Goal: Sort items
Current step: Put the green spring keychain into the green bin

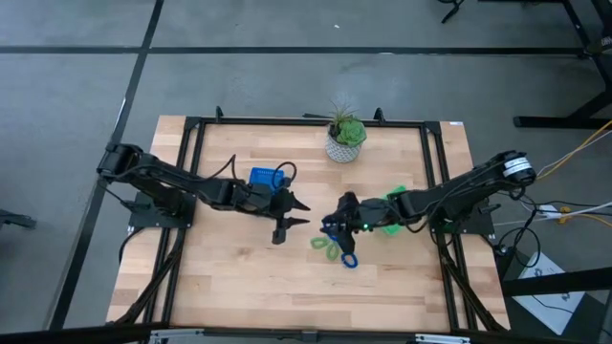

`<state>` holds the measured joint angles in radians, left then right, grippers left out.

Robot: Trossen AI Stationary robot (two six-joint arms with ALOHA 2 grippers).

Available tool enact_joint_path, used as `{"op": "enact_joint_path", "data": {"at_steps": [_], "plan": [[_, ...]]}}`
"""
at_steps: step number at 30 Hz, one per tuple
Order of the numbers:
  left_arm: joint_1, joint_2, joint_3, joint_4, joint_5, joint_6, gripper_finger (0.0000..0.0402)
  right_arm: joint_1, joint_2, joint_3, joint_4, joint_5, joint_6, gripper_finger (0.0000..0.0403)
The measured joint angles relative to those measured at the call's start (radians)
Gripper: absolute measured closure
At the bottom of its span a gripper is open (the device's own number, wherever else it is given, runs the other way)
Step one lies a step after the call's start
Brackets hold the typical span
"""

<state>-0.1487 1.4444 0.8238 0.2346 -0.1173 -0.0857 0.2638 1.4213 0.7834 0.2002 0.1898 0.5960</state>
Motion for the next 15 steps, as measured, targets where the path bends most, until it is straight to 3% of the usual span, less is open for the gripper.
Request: {"op": "enact_joint_path", "data": {"at_steps": [6, 15], "plan": [[-0.003, 0.06, -0.002, 0.002, -0.098, -0.032, 0.0245, 0.0, 0.0, 0.0, -0.006, 0.0, 0.029, 0.025], [-0.003, 0.174, 0.038, -0.007, -0.108, -0.032, 0.0245, 0.0, 0.0, 0.0, -0.071, 0.034, 0.063, 0.025]]}}
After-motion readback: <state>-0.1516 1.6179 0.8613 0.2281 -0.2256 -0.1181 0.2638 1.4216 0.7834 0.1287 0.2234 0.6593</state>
